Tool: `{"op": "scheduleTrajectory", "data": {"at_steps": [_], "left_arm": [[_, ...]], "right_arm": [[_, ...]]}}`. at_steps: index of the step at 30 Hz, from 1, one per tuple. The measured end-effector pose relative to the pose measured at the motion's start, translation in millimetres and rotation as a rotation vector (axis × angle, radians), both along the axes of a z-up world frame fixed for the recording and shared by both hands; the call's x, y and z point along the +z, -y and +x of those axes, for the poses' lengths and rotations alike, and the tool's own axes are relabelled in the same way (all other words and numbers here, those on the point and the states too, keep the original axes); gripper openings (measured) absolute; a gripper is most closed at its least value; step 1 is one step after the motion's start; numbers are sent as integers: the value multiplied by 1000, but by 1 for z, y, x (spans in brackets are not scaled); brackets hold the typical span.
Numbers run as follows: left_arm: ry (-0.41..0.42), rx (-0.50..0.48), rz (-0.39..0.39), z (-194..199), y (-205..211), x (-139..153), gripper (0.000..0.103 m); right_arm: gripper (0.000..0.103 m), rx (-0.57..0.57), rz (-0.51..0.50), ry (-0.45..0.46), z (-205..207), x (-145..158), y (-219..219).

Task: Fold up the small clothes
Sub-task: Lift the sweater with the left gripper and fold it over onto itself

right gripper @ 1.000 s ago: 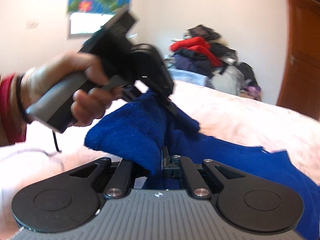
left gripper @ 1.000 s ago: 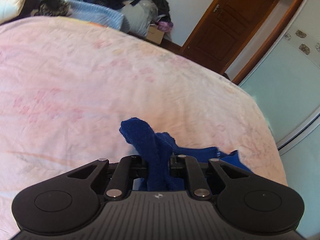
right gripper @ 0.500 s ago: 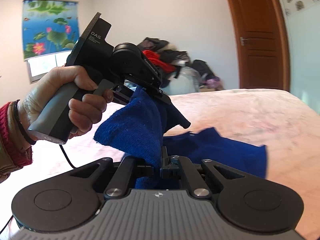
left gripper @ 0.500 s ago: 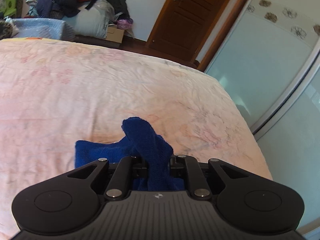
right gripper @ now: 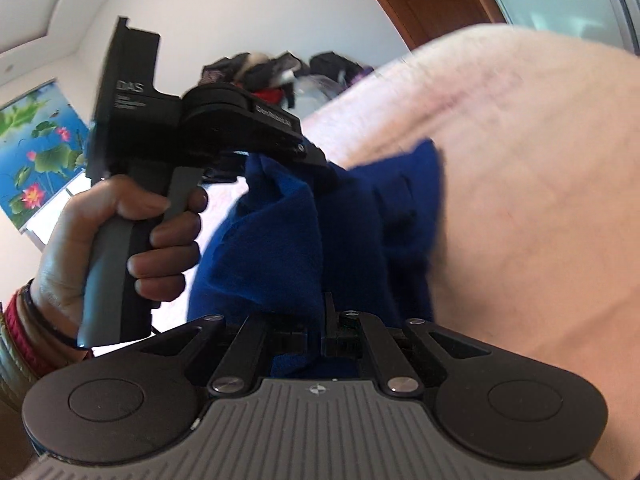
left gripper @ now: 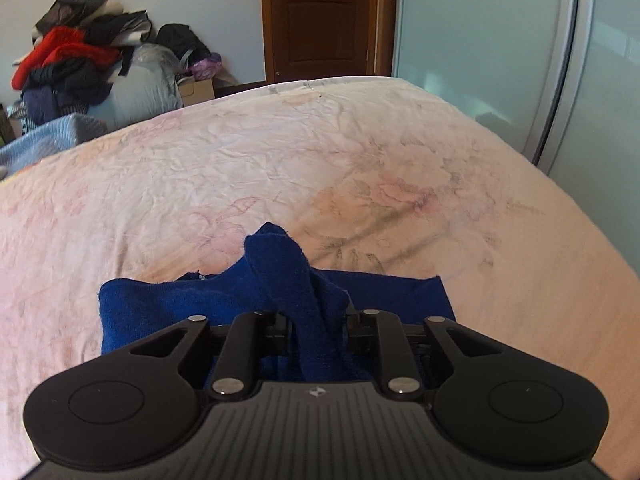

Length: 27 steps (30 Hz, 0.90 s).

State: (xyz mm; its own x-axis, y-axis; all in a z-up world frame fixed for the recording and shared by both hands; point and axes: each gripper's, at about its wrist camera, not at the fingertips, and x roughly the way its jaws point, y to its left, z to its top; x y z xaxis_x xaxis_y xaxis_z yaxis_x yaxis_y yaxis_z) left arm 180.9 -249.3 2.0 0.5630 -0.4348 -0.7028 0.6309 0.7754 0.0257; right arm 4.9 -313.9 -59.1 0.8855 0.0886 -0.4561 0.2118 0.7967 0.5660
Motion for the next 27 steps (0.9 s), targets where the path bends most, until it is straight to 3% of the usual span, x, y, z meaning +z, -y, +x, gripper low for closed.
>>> {"op": "scheduleTrajectory", "data": {"at_steps": [2, 3, 4, 7, 11, 13, 15, 17, 18, 23, 26, 27], "left_arm": [[8, -10, 13, -2, 4, -1, 33], [6, -15, 14, -1, 6, -1, 42], [7, -19, 9, -2, 7, -1, 54], [52, -20, 5, -9, 7, 3, 75], [136, -18, 34, -12, 1, 13, 76], [162, 2, 22, -9, -14, 19, 77], [151, 50, -15, -2, -39, 25, 84], [114, 103, -69, 7, -73, 27, 86], [92, 127, -93, 10, -92, 26, 86], [-72, 216, -181, 15, -171, 1, 86], [-239, 173, -300, 10, -199, -20, 86], [-298, 148, -337, 8, -202, -28, 86]], "right_arm": [[10, -5, 12, -13, 2, -5, 2], [18, -5, 18, -22, 3, -6, 3], [18, -10, 25, -32, 0, -7, 2], [32, -16, 34, -50, -6, -8, 4], [53, 2, 21, -53, -16, -2, 7], [68, -2, 7, -52, -20, 4, 12], [76, -44, -25, -37, -25, 14, 21], [86, -69, -41, -2, -24, 22, 33], [100, -70, -36, 6, -20, 24, 40], [99, 42, 59, -42, 29, 6, 69], [101, 138, 209, -60, 57, -15, 78], [102, 157, 199, -32, 60, -17, 76]]}}
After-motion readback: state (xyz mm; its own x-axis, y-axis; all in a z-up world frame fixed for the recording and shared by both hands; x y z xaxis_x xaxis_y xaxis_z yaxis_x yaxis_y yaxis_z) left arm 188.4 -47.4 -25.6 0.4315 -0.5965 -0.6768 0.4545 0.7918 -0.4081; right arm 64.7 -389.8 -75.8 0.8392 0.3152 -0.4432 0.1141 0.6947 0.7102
